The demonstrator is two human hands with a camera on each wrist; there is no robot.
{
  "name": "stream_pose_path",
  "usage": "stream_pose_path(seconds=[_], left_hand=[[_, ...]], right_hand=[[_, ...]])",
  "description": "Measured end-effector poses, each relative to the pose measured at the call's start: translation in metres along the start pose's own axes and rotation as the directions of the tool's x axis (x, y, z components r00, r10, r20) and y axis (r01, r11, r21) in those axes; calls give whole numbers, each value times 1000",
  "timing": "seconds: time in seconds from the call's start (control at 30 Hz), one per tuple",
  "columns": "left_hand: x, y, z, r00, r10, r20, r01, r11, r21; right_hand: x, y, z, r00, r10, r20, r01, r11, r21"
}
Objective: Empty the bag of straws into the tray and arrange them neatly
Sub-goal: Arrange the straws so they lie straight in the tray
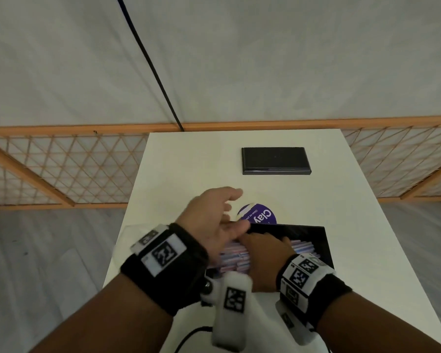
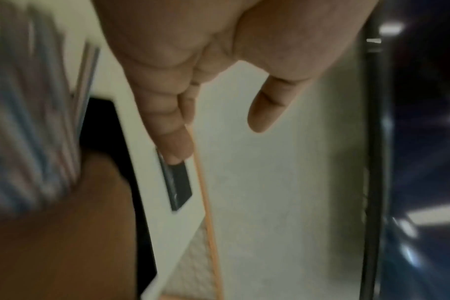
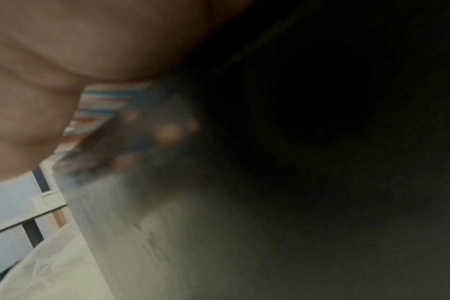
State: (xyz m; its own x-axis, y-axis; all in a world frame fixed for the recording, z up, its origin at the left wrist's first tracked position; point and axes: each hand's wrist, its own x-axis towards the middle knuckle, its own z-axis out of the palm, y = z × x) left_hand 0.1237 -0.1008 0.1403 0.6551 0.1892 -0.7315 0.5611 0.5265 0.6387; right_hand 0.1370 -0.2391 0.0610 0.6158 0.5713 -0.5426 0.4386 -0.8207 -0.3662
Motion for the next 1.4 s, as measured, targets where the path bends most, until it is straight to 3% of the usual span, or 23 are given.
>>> stream_pose_path(seconds=[0.07,0.2,0.37,0.43,0.5,0.63,1.0,1.4], left_hand=[[4,-5,14,984,-172,44,177,971,-162],[23,-15,20,951,-311,-1,300,920,-252],[29,-20,29,930,-361,-74,332,907,-258],[29,-25,35,936,-345,-67,315,908,-274],[28,-29,40,945,-321,-62,285,903,-322],[28,-30,42,949,-303,-86,243,879,-409],[40,-36,40,941,-326,-88,237,824,-515],[41,-41,38,949,-303,-81,224,835,-503]], right_hand=[[-4,-1,-1,999,-3,-33,2,1000,-31],[-3,3,7,994,1,-105,-5,999,-42],[-14,10,5,993,-43,-106,41,999,-20],[-7,6,8,957,-15,-291,4,999,-38],[-3,6,7,937,19,-350,-18,1000,8],[3,18,13,997,23,-75,-27,998,-50],[14,28,24,997,18,-81,-18,1000,-4],[17,18,13,996,93,-5,-94,996,-6]])
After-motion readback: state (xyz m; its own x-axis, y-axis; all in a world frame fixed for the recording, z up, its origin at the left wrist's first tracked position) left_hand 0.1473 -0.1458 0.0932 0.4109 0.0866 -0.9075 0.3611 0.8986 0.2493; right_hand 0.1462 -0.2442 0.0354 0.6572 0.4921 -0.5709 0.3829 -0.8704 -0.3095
